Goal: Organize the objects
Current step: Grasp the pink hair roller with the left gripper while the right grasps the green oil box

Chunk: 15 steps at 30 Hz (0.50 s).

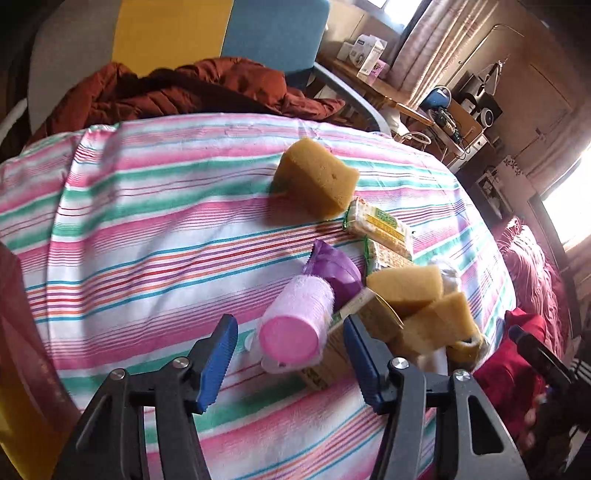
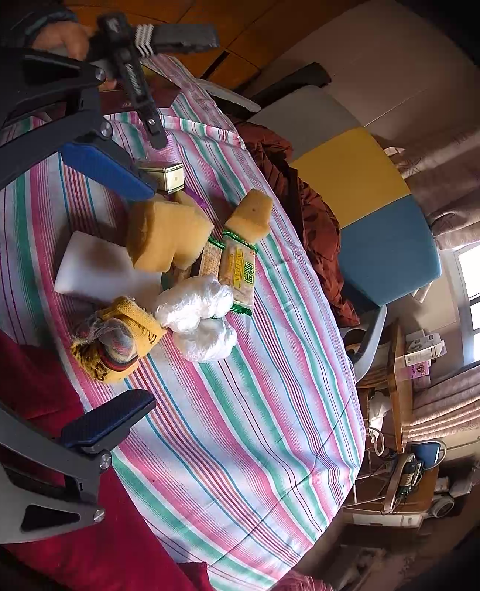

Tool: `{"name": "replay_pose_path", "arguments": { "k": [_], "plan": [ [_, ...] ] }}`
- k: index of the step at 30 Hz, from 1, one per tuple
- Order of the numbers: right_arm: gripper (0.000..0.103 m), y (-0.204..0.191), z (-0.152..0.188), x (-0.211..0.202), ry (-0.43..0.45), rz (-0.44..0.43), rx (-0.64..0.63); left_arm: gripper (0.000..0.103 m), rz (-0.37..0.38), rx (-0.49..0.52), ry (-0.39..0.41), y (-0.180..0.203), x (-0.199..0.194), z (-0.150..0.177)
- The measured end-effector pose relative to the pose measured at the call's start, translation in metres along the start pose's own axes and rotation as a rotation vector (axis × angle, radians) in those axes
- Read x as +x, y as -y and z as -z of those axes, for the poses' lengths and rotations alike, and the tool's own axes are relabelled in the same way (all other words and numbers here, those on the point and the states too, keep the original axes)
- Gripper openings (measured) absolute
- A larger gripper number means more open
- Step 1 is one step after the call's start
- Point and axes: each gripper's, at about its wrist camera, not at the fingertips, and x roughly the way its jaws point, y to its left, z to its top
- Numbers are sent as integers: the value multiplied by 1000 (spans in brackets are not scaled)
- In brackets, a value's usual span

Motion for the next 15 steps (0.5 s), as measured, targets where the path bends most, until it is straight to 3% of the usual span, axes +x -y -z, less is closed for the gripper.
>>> {"name": "replay_pose_path", "arguments": {
  "k": [2,4,15],
  "plan": [
    [103,0,1,0,-2,2,-1,57,24,-14,-17,-2,8,-2],
    [103,0,0,1,-6,5,-2,38,47,-32,-7,-7,8,-4],
    [103,-8,1,1,-13,31,-40,38,81,-104,94,-39,-56,25]
  ]
}}
